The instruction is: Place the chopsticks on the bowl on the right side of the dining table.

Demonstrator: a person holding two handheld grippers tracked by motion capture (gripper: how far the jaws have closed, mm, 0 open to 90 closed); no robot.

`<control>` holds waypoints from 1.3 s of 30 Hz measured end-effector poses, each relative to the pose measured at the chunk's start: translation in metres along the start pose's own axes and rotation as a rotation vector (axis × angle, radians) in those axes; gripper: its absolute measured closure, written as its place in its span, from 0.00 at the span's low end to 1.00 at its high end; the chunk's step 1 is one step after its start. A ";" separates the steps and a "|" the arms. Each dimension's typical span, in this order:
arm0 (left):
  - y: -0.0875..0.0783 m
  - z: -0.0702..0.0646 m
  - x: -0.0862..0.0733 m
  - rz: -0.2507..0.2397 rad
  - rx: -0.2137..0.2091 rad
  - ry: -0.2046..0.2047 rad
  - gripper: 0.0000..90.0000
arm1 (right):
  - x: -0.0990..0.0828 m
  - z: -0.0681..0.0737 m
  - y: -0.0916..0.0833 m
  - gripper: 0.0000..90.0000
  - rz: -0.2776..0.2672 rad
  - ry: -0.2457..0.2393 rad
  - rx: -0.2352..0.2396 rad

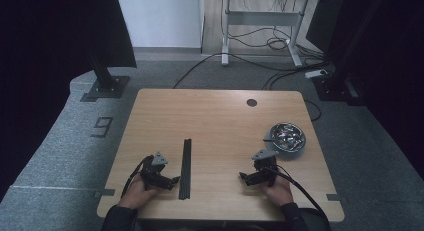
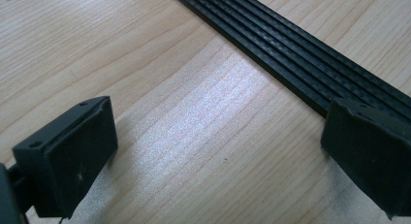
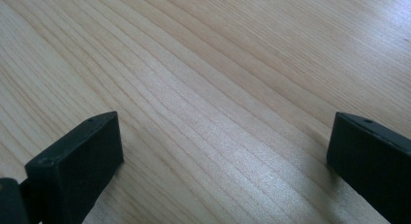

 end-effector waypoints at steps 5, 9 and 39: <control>0.000 0.000 0.000 -0.002 0.000 -0.001 0.00 | 0.000 0.000 0.000 0.00 0.000 0.000 0.000; 0.000 0.000 0.000 0.000 0.000 0.000 0.00 | 0.000 0.000 0.000 0.00 0.000 0.000 0.000; 0.000 0.000 0.000 0.000 0.000 0.000 0.00 | 0.006 0.002 -0.004 0.00 0.000 0.027 0.006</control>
Point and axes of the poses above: each handheld gripper's, and its own axes: y roughly forward along the jaws, x roughly out of its top, z roughly to its left, the point moved 10 cm from there along y, roughly forward along the jaws, and after that the axes turned 9 degrees about -y, right-handed, at the moved point
